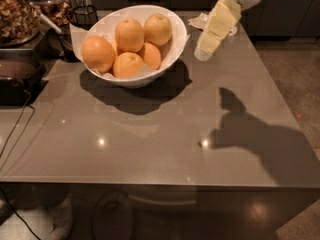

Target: Pick orange from white bowl

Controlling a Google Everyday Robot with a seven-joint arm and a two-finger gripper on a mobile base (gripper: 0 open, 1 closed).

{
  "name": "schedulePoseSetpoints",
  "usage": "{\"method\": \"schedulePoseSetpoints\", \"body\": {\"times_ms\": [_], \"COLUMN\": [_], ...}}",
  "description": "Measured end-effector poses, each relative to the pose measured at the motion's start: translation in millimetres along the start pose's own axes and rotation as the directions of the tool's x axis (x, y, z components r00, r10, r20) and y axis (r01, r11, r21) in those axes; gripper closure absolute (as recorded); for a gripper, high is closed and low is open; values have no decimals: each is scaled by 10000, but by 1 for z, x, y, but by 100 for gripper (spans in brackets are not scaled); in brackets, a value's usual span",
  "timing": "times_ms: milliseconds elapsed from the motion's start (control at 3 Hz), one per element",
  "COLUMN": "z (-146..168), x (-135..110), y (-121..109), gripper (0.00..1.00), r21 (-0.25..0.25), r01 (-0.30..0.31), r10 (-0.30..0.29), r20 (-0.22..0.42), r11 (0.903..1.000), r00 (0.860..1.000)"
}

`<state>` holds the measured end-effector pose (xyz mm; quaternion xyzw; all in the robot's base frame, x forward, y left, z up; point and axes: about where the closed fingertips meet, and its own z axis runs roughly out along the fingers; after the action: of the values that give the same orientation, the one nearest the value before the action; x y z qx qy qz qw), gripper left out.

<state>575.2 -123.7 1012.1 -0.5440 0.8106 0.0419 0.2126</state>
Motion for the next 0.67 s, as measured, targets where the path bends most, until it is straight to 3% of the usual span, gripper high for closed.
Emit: {"method": "schedulePoseSetpoints", "body": {"times_ms": [333, 667], "z": [18, 17], "x": [-48, -63], "y": [-17, -22], "gripper": [0, 0], "r21": [-231, 3], "r01": [285, 395], "r10": [-287, -395], "r20": [-66, 280], "r11": [9993, 9992], "r00": [9996, 9988]}}
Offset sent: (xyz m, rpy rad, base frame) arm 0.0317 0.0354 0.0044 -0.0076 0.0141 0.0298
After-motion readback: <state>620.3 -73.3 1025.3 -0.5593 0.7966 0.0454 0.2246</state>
